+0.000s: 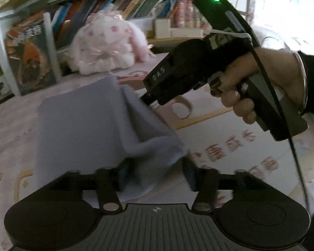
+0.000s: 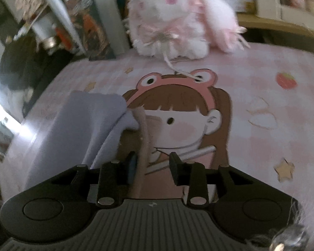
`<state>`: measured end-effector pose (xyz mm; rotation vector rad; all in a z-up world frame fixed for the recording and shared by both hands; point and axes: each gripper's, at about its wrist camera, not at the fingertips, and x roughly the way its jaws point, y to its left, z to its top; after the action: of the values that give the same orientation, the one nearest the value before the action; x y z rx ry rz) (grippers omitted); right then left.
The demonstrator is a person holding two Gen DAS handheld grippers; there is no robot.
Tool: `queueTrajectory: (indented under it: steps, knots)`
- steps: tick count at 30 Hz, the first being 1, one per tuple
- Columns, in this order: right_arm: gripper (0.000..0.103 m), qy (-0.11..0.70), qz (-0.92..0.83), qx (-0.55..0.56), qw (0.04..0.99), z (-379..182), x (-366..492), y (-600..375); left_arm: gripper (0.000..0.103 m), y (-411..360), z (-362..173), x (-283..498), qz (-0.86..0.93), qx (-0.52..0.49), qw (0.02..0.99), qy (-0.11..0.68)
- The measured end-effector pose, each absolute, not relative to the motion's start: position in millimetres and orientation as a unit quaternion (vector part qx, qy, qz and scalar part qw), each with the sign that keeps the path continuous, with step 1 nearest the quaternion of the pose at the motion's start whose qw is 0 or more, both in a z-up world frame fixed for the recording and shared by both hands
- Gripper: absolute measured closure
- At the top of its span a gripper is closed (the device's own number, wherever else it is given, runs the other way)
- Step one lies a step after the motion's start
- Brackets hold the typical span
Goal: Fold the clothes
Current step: 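Fold the lavender half over the beige half with the left tool toward the right tool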
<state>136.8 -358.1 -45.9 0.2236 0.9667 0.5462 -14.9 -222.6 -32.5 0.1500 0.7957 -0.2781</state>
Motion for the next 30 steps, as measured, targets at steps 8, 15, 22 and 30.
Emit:
queueTrajectory:
  steps: [8,15,22,30]
  knots:
    - [0.053,0.452,0.308,0.209,0.811,-21.6,111.9,-384.8,0.040,-168.0,16.8,-37.9,-0.165,-0.027,0.934,0.316]
    - [0.049,0.463,0.350,0.185,0.793,-25.2,103.3,-338.2,0.052,-129.1,-18.3,-26.6,-0.080,-0.033,0.930,0.358]
    - [0.086,0.398,0.355,0.075,0.843,-18.0,84.6,-303.3,0.052,-139.9,-30.1,-27.0,-0.077,0.003,0.930,0.359]
    - [0.069,0.362,0.298,-0.032,0.883,-19.3,68.9,-299.0,0.047,-136.0,-29.1,-27.7,-0.097,0.007,0.925,0.368]
